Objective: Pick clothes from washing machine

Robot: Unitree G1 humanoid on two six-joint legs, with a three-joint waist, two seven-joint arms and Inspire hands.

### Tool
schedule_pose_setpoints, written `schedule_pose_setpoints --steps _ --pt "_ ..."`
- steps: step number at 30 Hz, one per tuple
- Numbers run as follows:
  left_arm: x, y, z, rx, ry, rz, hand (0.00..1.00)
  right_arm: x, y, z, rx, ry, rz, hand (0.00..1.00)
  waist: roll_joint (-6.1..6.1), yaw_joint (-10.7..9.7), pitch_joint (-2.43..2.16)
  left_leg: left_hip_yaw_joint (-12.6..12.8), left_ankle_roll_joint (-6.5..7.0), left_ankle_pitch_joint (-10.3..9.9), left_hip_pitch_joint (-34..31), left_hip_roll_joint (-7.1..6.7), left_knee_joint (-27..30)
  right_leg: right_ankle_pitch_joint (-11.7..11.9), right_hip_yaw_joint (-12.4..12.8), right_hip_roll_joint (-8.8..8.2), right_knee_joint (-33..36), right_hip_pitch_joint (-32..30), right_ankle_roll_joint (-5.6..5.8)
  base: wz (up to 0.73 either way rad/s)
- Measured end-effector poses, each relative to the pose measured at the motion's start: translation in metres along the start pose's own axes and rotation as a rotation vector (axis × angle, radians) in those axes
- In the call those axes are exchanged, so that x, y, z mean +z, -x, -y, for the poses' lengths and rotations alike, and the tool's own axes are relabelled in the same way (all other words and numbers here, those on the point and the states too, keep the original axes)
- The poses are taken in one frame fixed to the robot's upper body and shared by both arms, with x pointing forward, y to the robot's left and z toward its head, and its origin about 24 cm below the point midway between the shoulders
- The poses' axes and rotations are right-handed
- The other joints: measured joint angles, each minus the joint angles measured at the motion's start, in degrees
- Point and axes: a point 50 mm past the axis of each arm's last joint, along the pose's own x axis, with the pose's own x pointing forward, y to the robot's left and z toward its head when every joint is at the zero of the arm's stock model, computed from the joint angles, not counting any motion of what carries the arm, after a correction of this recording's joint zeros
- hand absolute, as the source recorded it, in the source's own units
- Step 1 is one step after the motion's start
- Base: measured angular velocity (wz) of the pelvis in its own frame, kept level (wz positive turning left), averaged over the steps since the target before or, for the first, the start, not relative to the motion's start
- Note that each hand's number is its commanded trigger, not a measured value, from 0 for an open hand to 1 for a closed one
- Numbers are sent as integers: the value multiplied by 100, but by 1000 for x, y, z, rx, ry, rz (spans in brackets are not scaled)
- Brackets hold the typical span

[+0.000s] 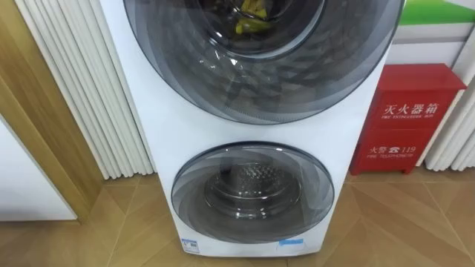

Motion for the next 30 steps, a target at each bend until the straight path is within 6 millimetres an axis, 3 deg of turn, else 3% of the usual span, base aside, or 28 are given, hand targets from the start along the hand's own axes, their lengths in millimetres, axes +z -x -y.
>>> schedule_pose_setpoints --steps 15,23,25,29,30 --pt "0 0 0 3 0 0 0 0 0 -1 0 48 -21 0 -6 4 2 -2 0 -1 -5 1 3 0 -38 -2 0 -1 0 0" --pt "-2 0 0 -1 2 -4 0 3 -1 -3 4 -24 5 0 6 17 2 7 0 0 -17 0 2 0 -35 -1 1 15 0 0" --pt "-1 0 0 0 2 -3 0 14 -1 -6 8 -47 49 0 4 16 1 20 1 -1 -22 1 2 0 -21 -5 6 23 0 -4" --pt "-4 0 -1 -1 0 -11 0 75 6 -29 52 -72 289 0 7 21 6 88 4 1 -2 0 18 1 13 -16 8 -2 1 -9" --pt "-5 0 -2 2 -2 -14 0 98 13 -39 73 -51 386 0 11 20 6 92 5 -1 12 1 35 1 7 -18 5 -6 0 0"
